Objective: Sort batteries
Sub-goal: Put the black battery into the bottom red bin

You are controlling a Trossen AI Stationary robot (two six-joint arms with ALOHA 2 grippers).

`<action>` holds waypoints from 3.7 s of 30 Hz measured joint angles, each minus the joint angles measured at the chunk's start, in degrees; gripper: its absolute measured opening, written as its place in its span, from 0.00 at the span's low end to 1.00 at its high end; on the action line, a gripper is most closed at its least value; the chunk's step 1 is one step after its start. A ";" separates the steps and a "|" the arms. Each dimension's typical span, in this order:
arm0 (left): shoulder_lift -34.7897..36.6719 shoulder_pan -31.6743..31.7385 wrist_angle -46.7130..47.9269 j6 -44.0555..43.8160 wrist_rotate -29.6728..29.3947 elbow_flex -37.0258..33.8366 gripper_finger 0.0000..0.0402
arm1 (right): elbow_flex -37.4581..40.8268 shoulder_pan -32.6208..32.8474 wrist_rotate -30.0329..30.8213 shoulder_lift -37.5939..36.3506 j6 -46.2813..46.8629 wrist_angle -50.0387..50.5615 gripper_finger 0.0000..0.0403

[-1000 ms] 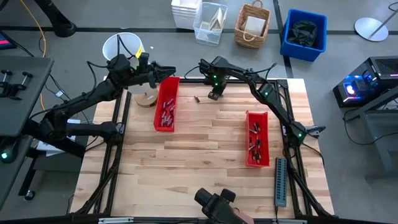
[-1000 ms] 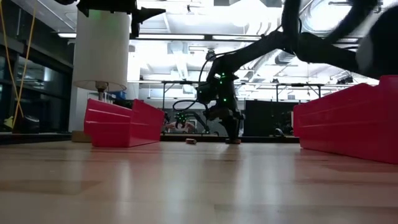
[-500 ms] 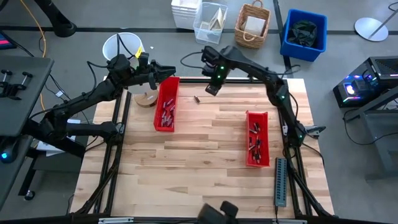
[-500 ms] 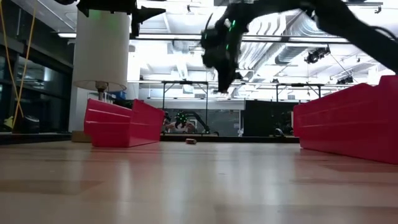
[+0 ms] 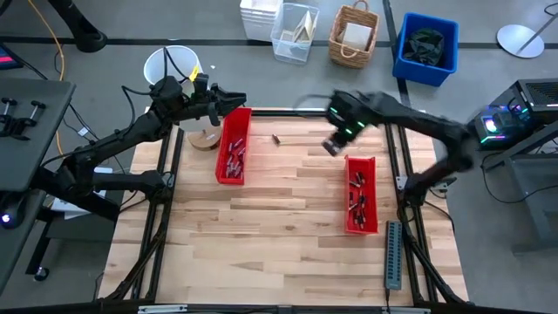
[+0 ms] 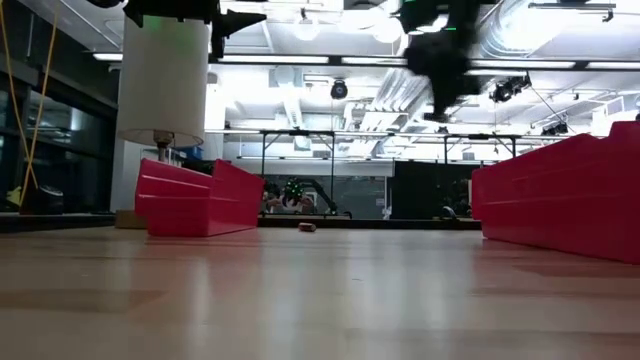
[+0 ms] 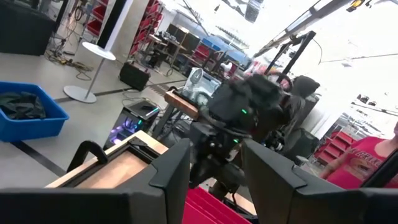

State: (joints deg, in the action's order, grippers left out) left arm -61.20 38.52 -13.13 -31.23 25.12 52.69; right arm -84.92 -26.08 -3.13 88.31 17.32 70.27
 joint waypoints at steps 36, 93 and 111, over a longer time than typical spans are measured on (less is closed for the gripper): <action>-0.01 0.00 -0.02 -1.43 -0.20 0.00 0.34 | -2.65 4.00 2.66 21.15 15.66 -32.16 0.60; -49.67 -5.42 60.38 33.76 -10.85 42.58 0.34 | -49.27 -15.75 28.89 11.31 -3.81 12.50 0.21; -62.88 -8.83 56.60 70.57 -24.65 45.05 0.53 | -49.16 -15.03 20.48 12.73 -4.35 14.04 0.45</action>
State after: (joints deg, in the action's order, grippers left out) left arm -124.08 29.69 43.47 39.34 0.47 97.74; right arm -134.08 -41.10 17.35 101.03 12.97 84.30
